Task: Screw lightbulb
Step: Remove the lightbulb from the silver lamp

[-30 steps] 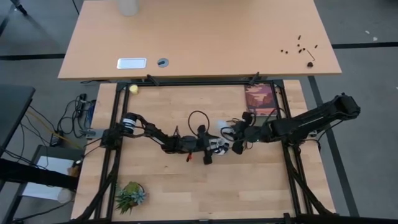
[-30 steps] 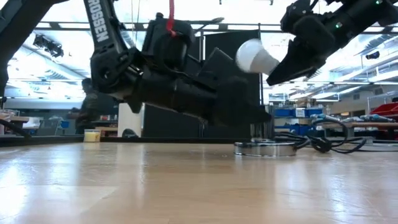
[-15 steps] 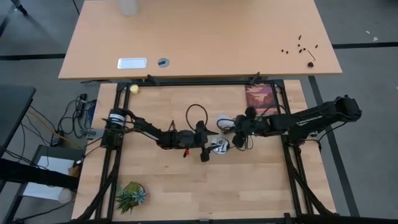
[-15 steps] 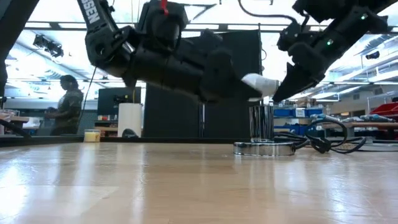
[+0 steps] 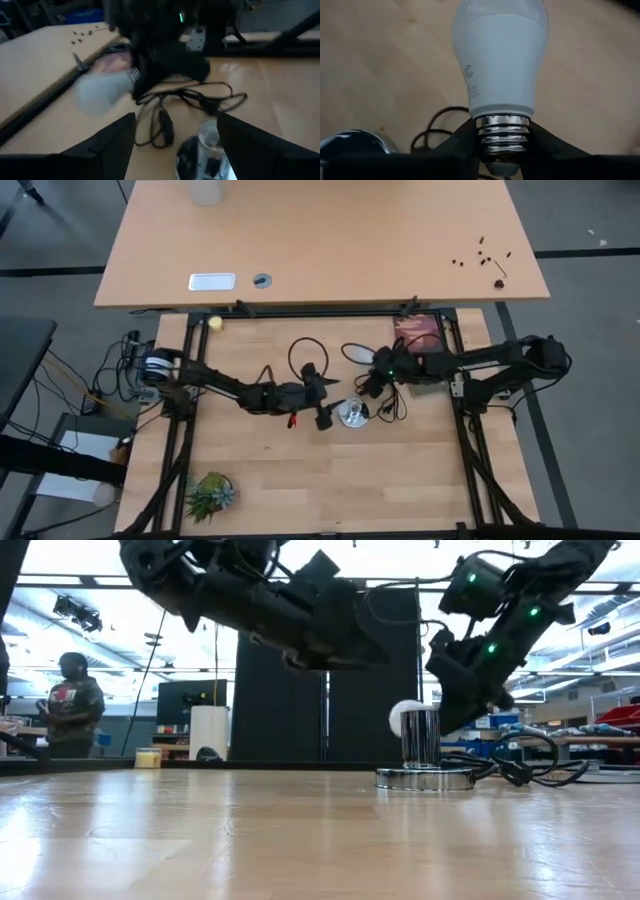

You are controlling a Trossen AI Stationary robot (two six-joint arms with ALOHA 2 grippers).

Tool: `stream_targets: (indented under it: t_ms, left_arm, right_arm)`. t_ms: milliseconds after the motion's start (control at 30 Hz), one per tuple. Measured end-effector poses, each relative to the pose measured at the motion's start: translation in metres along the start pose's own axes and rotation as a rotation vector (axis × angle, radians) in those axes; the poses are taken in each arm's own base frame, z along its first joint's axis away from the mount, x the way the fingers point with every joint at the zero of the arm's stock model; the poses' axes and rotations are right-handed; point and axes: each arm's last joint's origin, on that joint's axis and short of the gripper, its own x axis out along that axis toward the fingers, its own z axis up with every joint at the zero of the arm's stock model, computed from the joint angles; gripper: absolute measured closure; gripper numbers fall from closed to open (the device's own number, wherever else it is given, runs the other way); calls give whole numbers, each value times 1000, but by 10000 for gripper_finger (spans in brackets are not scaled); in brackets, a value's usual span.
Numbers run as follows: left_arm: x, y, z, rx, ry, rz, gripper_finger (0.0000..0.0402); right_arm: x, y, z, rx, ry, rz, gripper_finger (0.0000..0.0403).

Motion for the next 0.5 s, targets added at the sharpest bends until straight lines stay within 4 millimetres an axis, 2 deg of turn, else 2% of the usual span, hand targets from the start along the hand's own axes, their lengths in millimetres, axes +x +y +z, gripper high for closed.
stream_targets:
  t_ms: [167,267,367,500]
  left_arm:
    - [-18,9,-4,-23,-46,55,117]
    - [-32,15,-11,-75,-150,64,120]
    - [-45,21,-24,-133,-225,61,128]
    - [-58,27,-42,-158,-222,60,139]
  right_arm:
    - [20,-1,-1,5,61,66,285]
    - [31,-1,-2,-2,88,90,278]
    - [36,-3,-3,-1,110,100,267]
    - [35,-5,-1,-15,111,115,249]
